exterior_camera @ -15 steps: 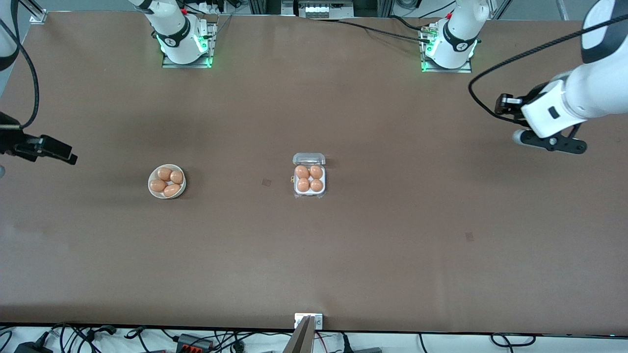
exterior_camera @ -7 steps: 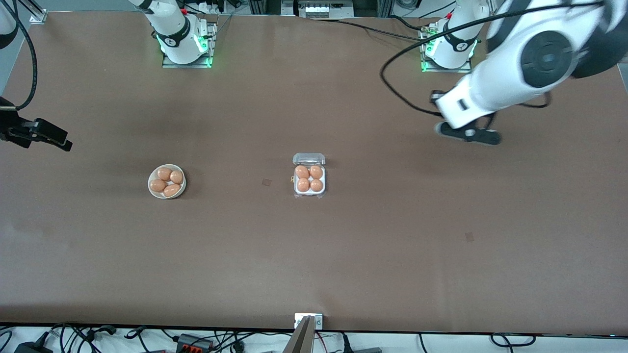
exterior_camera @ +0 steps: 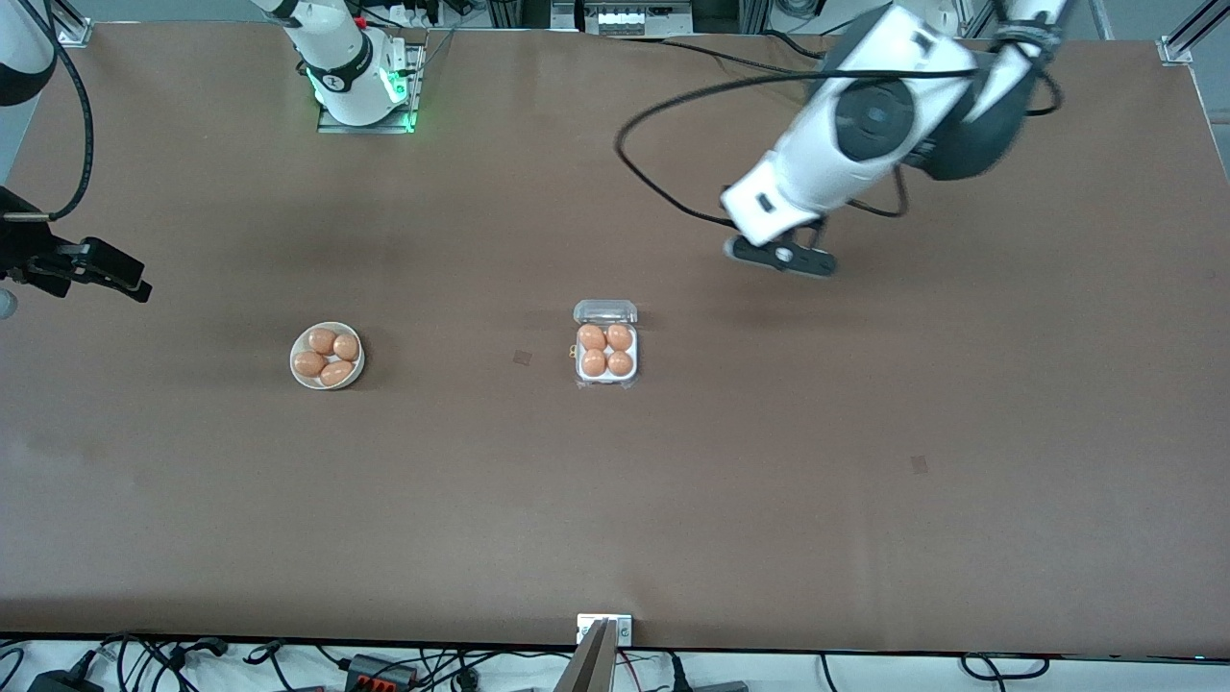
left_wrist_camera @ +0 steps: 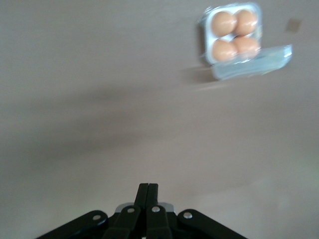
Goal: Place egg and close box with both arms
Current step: 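Move the left gripper over the open lid of the egg box, then push the clear lid down over the eggs with the left gripper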
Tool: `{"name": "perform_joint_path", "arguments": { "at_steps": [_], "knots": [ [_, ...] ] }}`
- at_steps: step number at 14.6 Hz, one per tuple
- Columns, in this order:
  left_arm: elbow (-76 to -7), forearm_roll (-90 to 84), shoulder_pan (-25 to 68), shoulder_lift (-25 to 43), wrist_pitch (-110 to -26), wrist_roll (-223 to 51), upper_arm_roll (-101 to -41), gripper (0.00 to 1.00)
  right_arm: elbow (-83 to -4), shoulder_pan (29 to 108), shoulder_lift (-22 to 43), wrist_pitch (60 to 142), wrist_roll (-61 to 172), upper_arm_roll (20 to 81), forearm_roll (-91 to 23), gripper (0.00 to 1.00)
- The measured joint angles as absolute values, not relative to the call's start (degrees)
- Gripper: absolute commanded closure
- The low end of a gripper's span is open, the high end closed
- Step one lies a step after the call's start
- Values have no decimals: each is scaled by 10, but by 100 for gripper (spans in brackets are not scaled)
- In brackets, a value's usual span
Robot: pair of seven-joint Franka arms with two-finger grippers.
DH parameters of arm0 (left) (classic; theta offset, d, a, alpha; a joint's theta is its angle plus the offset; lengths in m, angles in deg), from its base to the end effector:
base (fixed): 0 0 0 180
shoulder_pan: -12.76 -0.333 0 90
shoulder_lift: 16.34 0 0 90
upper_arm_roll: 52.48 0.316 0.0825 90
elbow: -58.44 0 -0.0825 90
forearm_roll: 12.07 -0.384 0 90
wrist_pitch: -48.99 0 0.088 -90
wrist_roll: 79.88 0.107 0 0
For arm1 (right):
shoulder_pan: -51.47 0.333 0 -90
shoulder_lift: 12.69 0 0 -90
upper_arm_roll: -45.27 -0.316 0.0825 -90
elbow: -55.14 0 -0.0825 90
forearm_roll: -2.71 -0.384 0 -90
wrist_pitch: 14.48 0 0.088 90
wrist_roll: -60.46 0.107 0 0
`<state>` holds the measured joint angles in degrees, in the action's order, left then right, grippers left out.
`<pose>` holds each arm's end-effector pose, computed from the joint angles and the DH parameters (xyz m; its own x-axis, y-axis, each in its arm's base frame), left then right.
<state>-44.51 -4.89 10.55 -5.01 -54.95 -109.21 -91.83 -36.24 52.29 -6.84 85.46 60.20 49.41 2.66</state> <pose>0.4763 -0.3483 0.4499 0.9646 -0.1105 -0.2394 -0.0785 -0.9871 0.1394 0.5976 -0.0326 0.5699 0.9975 -0.0527 0.0475 -0.0531 -0.9986 0.0067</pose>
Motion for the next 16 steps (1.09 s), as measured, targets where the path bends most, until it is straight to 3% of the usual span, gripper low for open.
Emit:
{"name": "perform_joint_path", "arguments": {
  "at_steps": [7,16],
  "knots": [
    [-466,-132,184,63,-738,-1242,-939,98,-364,524,-62,855,583,494,27,0],
    [-454,-377,241,195,-904,-1437,-937,98,-365,523,-65,834,583,494,27,0]
  ]
}}
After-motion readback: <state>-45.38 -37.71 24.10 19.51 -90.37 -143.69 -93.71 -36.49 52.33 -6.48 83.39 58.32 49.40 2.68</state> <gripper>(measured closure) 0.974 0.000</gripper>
